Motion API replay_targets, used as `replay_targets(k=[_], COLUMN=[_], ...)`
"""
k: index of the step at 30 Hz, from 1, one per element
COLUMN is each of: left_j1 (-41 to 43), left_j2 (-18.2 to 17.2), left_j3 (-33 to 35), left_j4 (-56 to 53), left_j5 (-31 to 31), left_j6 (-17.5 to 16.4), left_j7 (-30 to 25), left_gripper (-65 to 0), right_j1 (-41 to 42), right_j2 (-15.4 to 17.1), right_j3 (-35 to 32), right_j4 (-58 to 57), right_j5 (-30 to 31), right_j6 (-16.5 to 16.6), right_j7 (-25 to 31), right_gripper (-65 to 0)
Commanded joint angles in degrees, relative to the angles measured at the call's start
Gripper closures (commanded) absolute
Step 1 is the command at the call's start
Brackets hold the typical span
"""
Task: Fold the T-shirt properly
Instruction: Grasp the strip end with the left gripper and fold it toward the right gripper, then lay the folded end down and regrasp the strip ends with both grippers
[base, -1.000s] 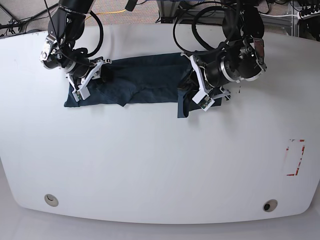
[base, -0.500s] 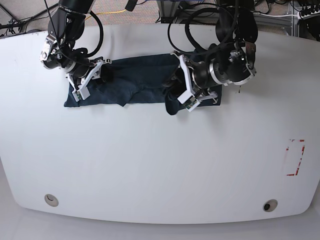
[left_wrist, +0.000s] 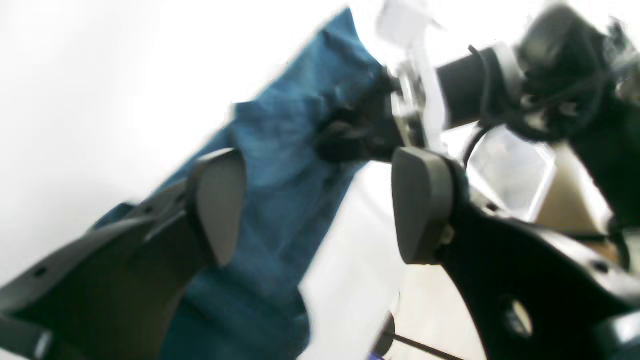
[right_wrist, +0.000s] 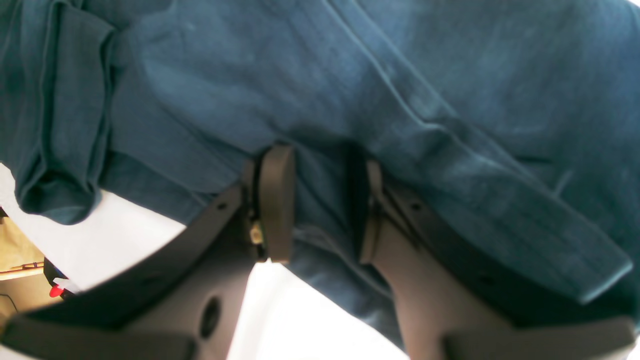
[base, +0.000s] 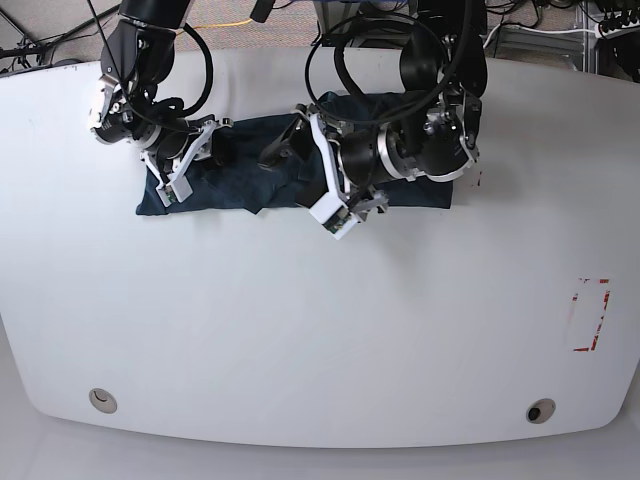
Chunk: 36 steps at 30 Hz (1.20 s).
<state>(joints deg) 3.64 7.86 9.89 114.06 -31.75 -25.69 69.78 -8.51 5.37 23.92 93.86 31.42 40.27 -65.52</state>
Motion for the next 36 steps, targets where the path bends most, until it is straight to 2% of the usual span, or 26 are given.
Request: replay_targets(k=[1, 4, 9, 12, 14, 15, 17, 22, 26, 30, 32, 36], left_j1=[-0.78, -0.69, 4.05, 5.46, 7.39, 8.01, 8.8, 8.89, 8.98, 9.59, 9.5, 8.98], left_j2=[-2.1, -5.26, -12.47, -14.85, -15.81, -15.9, -15.9, -15.9, -15.73, -15.81, -15.9, -15.81], left_j3=[-4.22, -8.53, -15.82, -19.08, -20.84, -21.36, -22.24, -22.51, -22.24, -21.01, -19.96, -19.52], left_j4=[0.97, 0.88, 0.71, 0.62, 0.62, 0.62, -0.17, -2.19, -2.98, -4.74, -6.68, -8.87], left_j5=[-0.21, -0.38, -0.47, -0.47, -0.47, -0.21, 0.41, 3.22, 4.36, 4.36, 4.27, 4.27], left_j6=[-0.02, -0.02, -1.34, -7.49, -12.5, -14.0, -14.31, -14.31, -14.31, -14.31, -14.31, -14.31], left_j7=[-0.64, -0.64, -0.64, -0.64, -0.72, -0.72, -0.72, -0.81, -3.62, -6.09, -6.26, -6.26], left_gripper=[-41.9, -38.6, -34.0, -30.8, -27.6, -26.2, -21.8, -8.1, -6.9, -6.9, -6.9, -6.9], right_j1=[0.38, 1.96, 2.49, 4.78, 5.13, 5.13, 5.3, 7.94, 8.91, 9.52, 9.61, 9.17], right_j2=[0.3, 0.3, 1.45, 2.33, 2.5, 2.5, 3.21, 7.51, 10.94, 12.35, 12.26, 10.06], right_j3=[-0.05, 0.21, 2.32, 3.2, 6.8, 8.82, 13.57, 19.46, 23.86, 24.39, 24.12, 20.78], right_j4=[1.21, 1.3, 4.29, 5.08, 5.08, 5.08, 4.38, -3.18, -9.6, -15.05, -16.28, -16.19], right_j5=[-0.87, -0.08, 8.1, 12.23, 15.48, 16.8, 18.82, 19.0, 19.0, 19.0, 19.0, 19.0], right_j6=[-0.27, -0.27, -0.27, -0.27, -0.27, -0.27, -0.27, -0.27, -0.27, -0.27, -0.27, -0.27], right_j7=[-1.17, -1.69, -3.63, -6.09, -7.85, -8.37, -8.99, -9.43, -9.96, -10.13, -10.13, -10.13], right_gripper=[-17.6, -17.9, -19.7, -32.8, -43.4, -46.6, -51.4, -52.5, -52.5, -52.5, -52.5, -52.5])
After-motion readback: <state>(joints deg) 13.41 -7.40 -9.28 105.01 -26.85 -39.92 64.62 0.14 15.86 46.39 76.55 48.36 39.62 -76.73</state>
